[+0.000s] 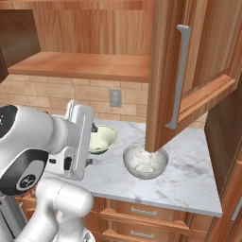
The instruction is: Open the cabinet. Pick the bowls from the counter and place them in the cabinet. Then close the cabinet.
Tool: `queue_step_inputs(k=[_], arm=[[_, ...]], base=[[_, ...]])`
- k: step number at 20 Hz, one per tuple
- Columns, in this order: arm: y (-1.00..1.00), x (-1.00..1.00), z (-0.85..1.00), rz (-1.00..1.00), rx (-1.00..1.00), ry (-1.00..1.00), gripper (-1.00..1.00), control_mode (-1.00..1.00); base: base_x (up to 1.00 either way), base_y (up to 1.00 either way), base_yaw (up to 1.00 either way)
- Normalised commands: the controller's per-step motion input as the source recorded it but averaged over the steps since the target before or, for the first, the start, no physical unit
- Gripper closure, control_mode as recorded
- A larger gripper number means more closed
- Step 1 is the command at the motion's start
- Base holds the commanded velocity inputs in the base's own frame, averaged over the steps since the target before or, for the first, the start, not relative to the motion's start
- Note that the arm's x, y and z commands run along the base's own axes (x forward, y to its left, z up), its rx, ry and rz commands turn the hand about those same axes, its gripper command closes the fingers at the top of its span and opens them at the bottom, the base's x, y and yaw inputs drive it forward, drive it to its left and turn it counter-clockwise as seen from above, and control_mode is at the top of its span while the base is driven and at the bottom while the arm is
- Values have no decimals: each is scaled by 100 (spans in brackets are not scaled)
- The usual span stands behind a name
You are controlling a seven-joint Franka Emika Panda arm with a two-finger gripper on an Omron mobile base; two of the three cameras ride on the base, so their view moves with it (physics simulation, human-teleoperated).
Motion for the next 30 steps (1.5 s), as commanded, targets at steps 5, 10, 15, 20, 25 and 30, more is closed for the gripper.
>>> queue_step_inputs(k=[5,10,15,20,25,30], arm=[[-67,1,-25,4,22,-1,-100,-100],[-33,10,-47,8,12,0,-100,-100],[0,11,-57,3,0,2,-100,-100],[0,0,-51,0,0,0,-100,-100],[0,0,-55,0,0,0,-100,-100],[0,3,-34,0,0,1,-100,-100]], base=[[0,0,0],[0,0,0],[0,0,0],[0,0,0],[0,0,0],[0,0,0]])
